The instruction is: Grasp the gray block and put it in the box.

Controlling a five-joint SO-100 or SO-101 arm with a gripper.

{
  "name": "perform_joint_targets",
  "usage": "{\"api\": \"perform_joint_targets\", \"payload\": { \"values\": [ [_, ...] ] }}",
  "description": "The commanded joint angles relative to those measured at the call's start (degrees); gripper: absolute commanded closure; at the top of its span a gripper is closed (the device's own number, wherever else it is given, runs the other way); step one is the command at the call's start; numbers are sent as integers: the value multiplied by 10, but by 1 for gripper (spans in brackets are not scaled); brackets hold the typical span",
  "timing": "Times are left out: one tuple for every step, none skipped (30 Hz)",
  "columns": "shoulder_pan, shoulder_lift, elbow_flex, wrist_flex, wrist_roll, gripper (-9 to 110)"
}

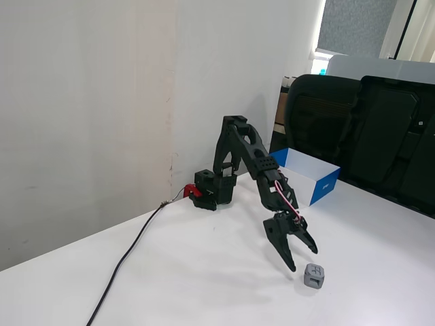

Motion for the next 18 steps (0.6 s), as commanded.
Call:
{"api": "perform_joint_targets", "payload": {
  "values": [
    [9, 10, -43, 0, -4, 59],
    [11, 8, -43, 0, -4, 59],
    [14, 6, -44, 0, -4, 60],
    [17, 4, -44, 0, -4, 60],
    [19, 2, -44, 0, -4, 60],
    [21, 0, -44, 0, -3, 60],
    [24, -3, -45, 0, -2, 60],
    [26, -6, -47, 0, 0, 60],
    [28, -11, -49, 0, 1, 60],
    [31, -15, -52, 0, 2, 60],
    [33, -19, -55, 0, 2, 60],
    [35, -24, -59, 0, 2, 60],
    [37, -27, -62, 0, 3, 60],
    [39, -31, -66, 0, 3, 60],
    [39, -35, -70, 0, 3, 60],
    [40, -38, -75, 0, 3, 60],
    [40, -42, -78, 1, 3, 60],
    [40, -47, -83, 2, 3, 60]
  ]
}}
